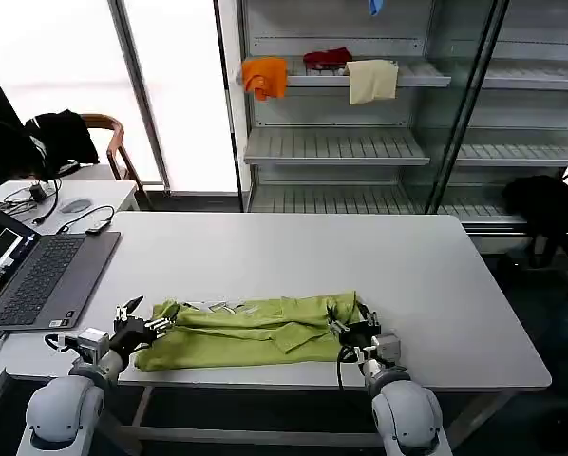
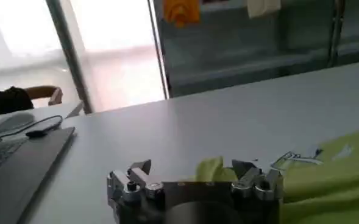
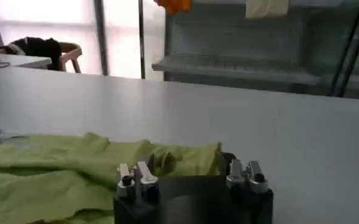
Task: Fold and organize the clothes.
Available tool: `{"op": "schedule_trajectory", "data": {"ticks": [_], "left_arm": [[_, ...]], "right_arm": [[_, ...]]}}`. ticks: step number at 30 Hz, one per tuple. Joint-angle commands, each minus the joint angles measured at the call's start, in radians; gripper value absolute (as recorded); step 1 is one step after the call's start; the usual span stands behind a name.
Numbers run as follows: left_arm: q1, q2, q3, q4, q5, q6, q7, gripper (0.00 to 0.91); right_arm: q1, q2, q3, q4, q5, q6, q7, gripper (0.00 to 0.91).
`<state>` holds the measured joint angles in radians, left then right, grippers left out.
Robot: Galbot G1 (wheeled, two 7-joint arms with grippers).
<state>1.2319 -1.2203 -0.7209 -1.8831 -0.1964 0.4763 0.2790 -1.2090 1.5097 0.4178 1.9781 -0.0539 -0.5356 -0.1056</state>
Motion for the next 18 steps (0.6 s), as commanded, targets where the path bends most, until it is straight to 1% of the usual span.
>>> {"op": "schedule_trajectory", "data": {"ticks": [1, 2, 7, 8, 10, 14, 15, 16, 17, 18], "left_arm": [[0.064, -0.083, -0.008, -0.036, -0.16, -0.037, -0.212, 0.907], [0.072, -0.095, -0.003, -0.034, -0.138, -0.045, -0.223, 0.907], [0.089, -0.134, 0.017, -0.014, -0.113, -0.077, -0.271, 0.907], [0.092, -0.137, 0.021, -0.013, -0.111, -0.08, -0.275, 0.907], [0.096, -0.143, 0.025, -0.015, -0.099, -0.083, -0.276, 0.877], [0.097, -0.153, 0.028, -0.021, -0.076, -0.088, -0.278, 0.877], [0.097, -0.155, 0.027, -0.024, -0.076, -0.085, -0.278, 0.756], [0.098, -0.155, 0.028, -0.024, -0.076, -0.086, -0.278, 0.665], [0.097, -0.155, 0.028, -0.023, -0.077, -0.086, -0.278, 0.514], [0.097, -0.156, 0.028, -0.021, -0.076, -0.082, -0.277, 0.474]], "right_arm": [[-0.004, -0.014, 0.028, 0.076, 0.038, 0.03, -0.014, 0.907], [-0.004, -0.018, 0.03, 0.09, 0.059, 0.035, -0.023, 0.907], [-0.013, -0.025, 0.027, 0.12, 0.055, 0.044, -0.07, 0.907], [-0.014, -0.025, 0.025, 0.12, 0.054, 0.048, -0.071, 0.907], [-0.014, -0.024, 0.025, 0.115, 0.052, 0.051, -0.072, 0.907], [-0.015, -0.026, 0.024, 0.108, 0.054, 0.061, -0.074, 0.907], [-0.015, -0.027, 0.023, 0.108, 0.054, 0.062, -0.075, 0.907], [-0.015, -0.027, 0.023, 0.107, 0.054, 0.063, -0.076, 0.907], [-0.016, -0.028, 0.021, 0.106, 0.053, 0.066, -0.076, 0.907], [-0.016, -0.027, 0.019, 0.105, 0.054, 0.067, -0.075, 0.907]]}}
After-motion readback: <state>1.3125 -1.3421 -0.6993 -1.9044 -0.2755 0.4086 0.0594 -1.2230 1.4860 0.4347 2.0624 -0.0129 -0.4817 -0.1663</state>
